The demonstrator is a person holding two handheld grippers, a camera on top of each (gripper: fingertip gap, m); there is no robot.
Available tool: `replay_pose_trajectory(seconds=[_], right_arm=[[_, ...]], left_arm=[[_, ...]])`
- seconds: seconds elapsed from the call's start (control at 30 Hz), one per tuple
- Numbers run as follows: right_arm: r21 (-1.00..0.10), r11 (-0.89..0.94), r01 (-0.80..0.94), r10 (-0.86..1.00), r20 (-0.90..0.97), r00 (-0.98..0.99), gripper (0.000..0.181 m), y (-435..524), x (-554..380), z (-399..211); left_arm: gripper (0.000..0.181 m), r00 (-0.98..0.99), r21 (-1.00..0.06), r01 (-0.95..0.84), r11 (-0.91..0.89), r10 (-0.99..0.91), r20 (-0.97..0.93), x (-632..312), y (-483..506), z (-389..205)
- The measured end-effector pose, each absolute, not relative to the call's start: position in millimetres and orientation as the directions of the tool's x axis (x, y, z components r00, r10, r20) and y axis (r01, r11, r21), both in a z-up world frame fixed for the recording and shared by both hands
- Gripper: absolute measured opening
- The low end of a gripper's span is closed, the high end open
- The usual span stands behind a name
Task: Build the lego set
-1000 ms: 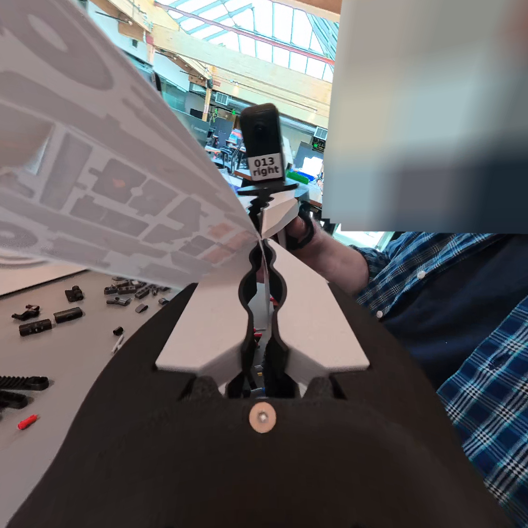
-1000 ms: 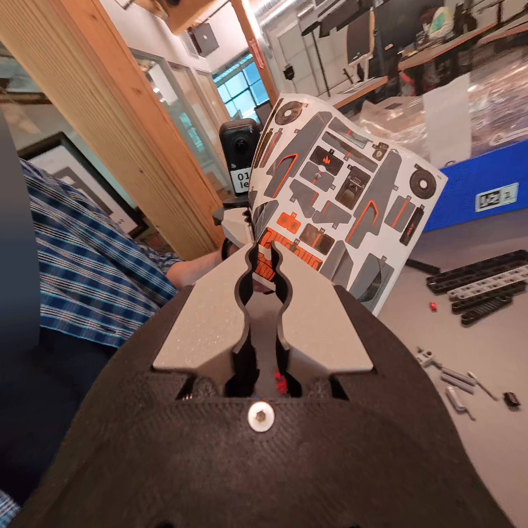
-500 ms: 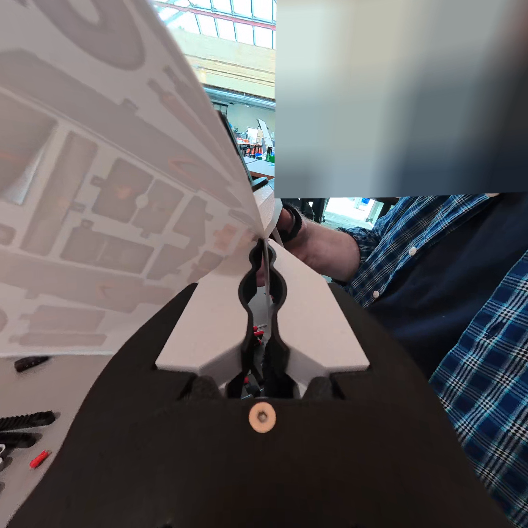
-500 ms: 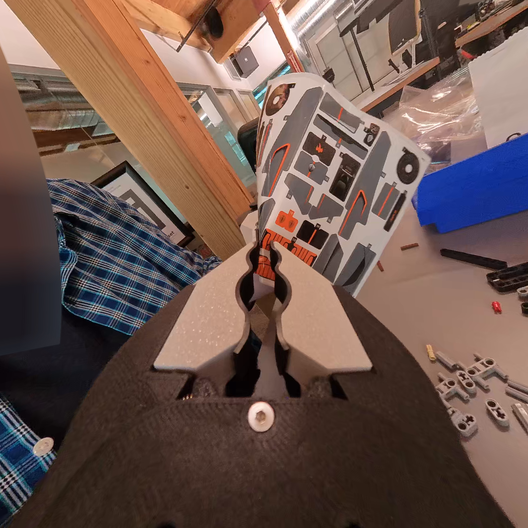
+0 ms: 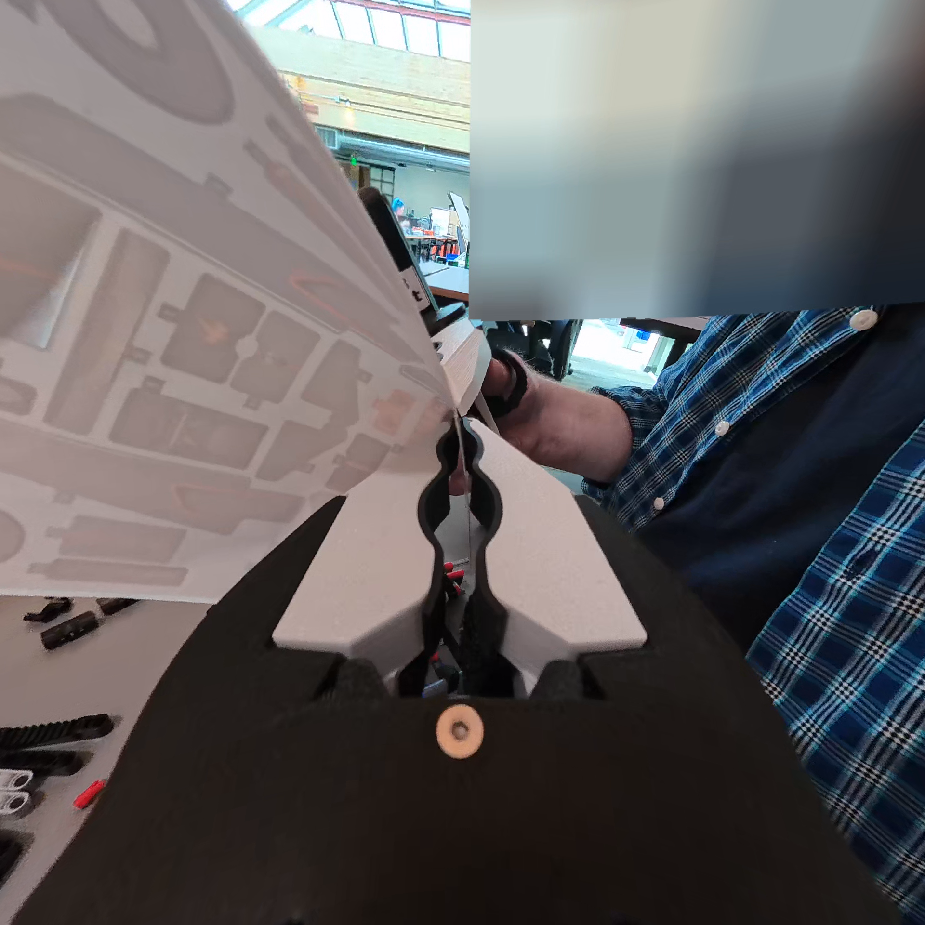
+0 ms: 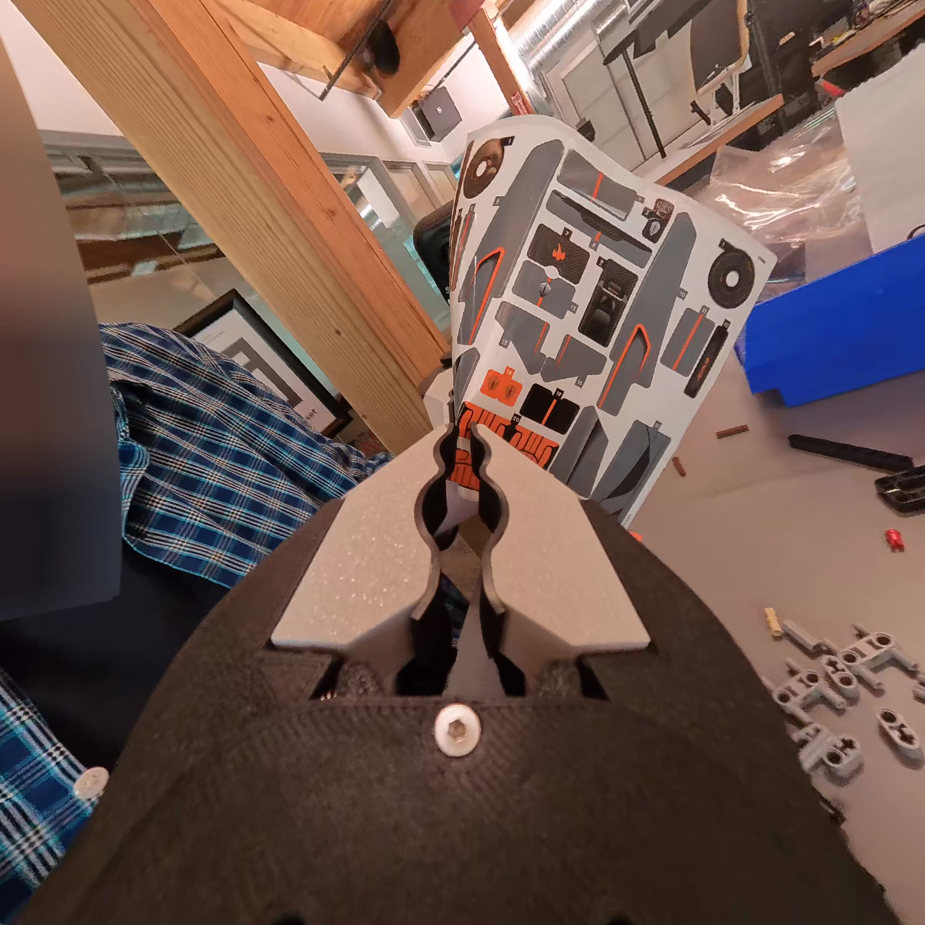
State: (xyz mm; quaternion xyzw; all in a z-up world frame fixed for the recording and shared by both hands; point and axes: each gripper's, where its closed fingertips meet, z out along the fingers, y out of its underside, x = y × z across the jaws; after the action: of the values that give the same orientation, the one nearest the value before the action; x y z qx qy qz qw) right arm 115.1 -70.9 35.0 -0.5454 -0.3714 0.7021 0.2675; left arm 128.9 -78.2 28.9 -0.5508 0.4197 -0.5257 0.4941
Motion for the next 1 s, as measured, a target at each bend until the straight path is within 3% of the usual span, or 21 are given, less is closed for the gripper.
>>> replay_pose_trajectory(seconds=[0.27,0.57,1.0], right_arm=[[-0.793,-0.609,0.026,0.753,-0.588,-0.294,0.001,-72.7,114.4,34.0],[-0.875,-0.483,0.037,0.855,-0.48,-0.197,0.0,-71.8,114.5,33.3],[-0.873,-0.488,-0.009,0.863,-0.481,-0.154,0.0,-60.8,121.9,37.6]], left_arm=[[0.0,0.09,-0.989,0.033,-0.148,-0.985,0.15,127.6,-80.6,27.8],[0.0,0.091,-0.989,0.018,-0.146,-0.985,0.147,126.6,-80.4,26.0],[0.0,0.104,-0.987,0.024,-0.161,-0.981,0.163,123.8,-77.9,26.1]])
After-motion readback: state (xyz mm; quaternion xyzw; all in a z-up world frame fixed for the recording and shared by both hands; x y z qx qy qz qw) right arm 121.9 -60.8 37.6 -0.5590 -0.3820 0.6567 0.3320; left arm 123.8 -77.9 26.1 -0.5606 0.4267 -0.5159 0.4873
